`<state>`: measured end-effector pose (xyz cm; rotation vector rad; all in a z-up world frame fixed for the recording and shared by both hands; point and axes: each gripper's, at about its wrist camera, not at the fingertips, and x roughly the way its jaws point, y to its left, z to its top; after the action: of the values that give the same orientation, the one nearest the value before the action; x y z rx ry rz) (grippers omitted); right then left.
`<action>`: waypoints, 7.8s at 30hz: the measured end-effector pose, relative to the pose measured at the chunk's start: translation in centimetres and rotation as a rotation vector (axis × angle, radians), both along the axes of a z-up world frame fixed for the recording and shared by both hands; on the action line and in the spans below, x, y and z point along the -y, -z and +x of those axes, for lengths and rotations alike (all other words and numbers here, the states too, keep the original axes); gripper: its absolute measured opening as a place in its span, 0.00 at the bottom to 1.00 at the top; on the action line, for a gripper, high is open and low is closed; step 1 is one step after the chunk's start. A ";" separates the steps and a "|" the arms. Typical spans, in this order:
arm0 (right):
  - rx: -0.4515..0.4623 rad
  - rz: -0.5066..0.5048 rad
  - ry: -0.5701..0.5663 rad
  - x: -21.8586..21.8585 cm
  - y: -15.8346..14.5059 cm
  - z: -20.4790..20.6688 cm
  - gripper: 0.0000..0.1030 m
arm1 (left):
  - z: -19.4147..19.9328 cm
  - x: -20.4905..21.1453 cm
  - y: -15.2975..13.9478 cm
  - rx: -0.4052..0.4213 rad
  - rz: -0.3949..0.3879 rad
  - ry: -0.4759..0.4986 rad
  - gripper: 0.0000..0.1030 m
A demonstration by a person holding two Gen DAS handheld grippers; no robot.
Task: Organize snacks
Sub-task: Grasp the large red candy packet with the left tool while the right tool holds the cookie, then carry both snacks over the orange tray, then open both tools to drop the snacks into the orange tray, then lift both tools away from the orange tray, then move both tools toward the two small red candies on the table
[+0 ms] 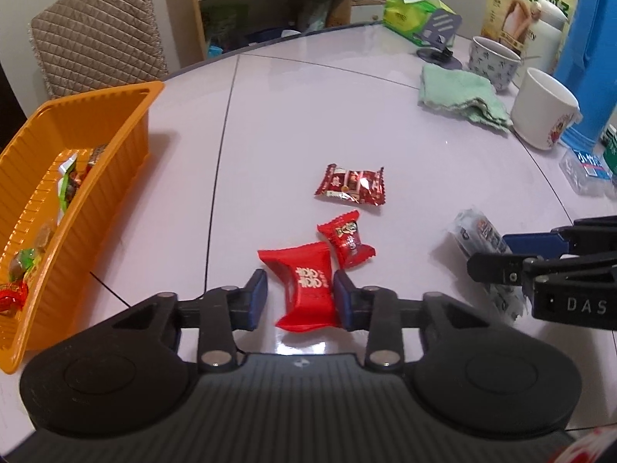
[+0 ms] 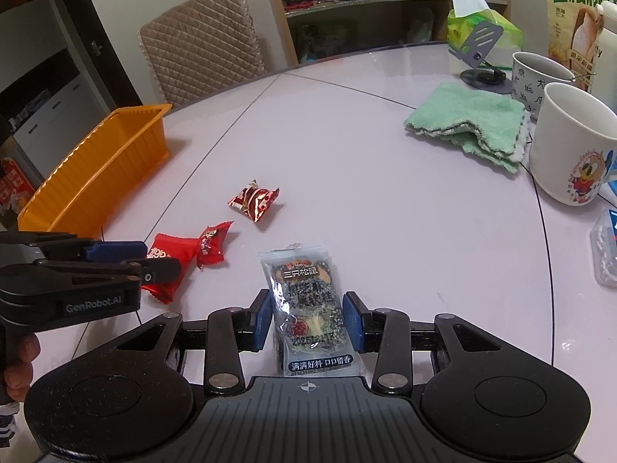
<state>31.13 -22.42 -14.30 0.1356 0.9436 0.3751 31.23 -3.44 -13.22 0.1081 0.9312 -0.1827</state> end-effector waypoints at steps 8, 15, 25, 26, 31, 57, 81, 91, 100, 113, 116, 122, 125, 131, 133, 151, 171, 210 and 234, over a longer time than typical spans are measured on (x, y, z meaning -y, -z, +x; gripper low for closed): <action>-0.008 0.004 0.004 0.0 0.0 -0.3 0.39 | -0.1 -0.1 0.6 -0.013 0.024 0.009 0.22; 0.005 0.010 -0.001 -0.2 -0.6 -0.5 0.39 | -1.0 -0.8 -0.4 0.003 0.005 -0.002 0.22; 0.021 0.025 -0.025 -1.1 -2.3 -1.7 0.39 | -3.7 -2.4 -3.3 0.038 -0.041 -0.020 0.22; 0.021 0.029 -0.029 -1.3 -2.5 -1.8 0.39 | -4.0 -2.7 -3.5 0.040 -0.043 -0.025 0.22; 0.019 0.042 -0.057 -2.5 -3.5 -2.8 0.39 | -5.9 -4.2 -4.9 0.053 -0.063 -0.056 0.22; 0.000 0.229 -0.331 -19.0 -8.6 -3.3 0.39 | -12.1 -18.6 -10.5 0.164 0.003 -0.331 0.22; -0.001 0.225 -0.249 -30.4 -7.4 5.7 0.39 | -2.6 -26.1 -9.9 0.212 0.049 -0.304 0.22; -0.030 0.173 -0.239 -31.7 -4.6 7.2 0.39 | -0.6 -27.5 -7.9 0.182 0.051 -0.300 0.22; -0.040 0.136 -0.218 -31.9 -3.2 8.3 0.39 | 0.5 -27.5 -6.9 0.167 0.064 -0.290 0.22; -0.009 0.117 -0.201 -31.3 -3.8 9.0 0.51 | 1.0 -27.6 -6.1 0.148 0.080 -0.273 0.22; -0.015 0.114 -0.201 -31.2 -3.7 9.1 0.51 | 1.1 -27.5 -6.0 0.145 0.083 -0.270 0.22; -0.016 0.115 -0.201 -30.8 -3.7 9.1 0.51 | 1.5 -27.4 -5.8 0.136 0.088 -0.265 0.22; -0.013 0.112 -0.201 -30.7 -3.8 9.1 0.51 | 1.7 -27.4 -5.6 0.133 0.089 -0.263 0.22; -0.014 0.114 -0.205 -30.5 -3.7 9.0 0.51 | 1.7 -27.5 -5.3 0.133 0.087 -0.272 0.23; -0.015 0.114 -0.207 -30.5 -3.8 9.0 0.51 | 1.7 -27.6 -5.3 0.131 0.092 -0.276 0.23; 0.003 0.131 -0.237 -30.0 -4.8 8.0 0.51 | 0.2 -28.0 -6.8 0.147 0.062 -0.326 0.24; 0.038 0.211 -0.258 -23.8 -8.5 1.2 0.58 | -8.6 -25.5 -12.4 0.169 -0.058 -0.443 0.51; 0.042 -0.011 -0.010 -6.0 -9.8 -16.0 0.77 | -22.1 -8.1 -12.6 0.066 -0.110 -0.221 0.69; 0.041 -0.077 0.071 0.6 -9.0 -17.1 0.77 | -19.7 -1.6 -11.3 0.018 -0.091 -0.050 0.71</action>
<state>14.07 -23.00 -5.32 0.0911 0.9086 0.2744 11.54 -1.83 -1.92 0.0030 0.9056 -0.1773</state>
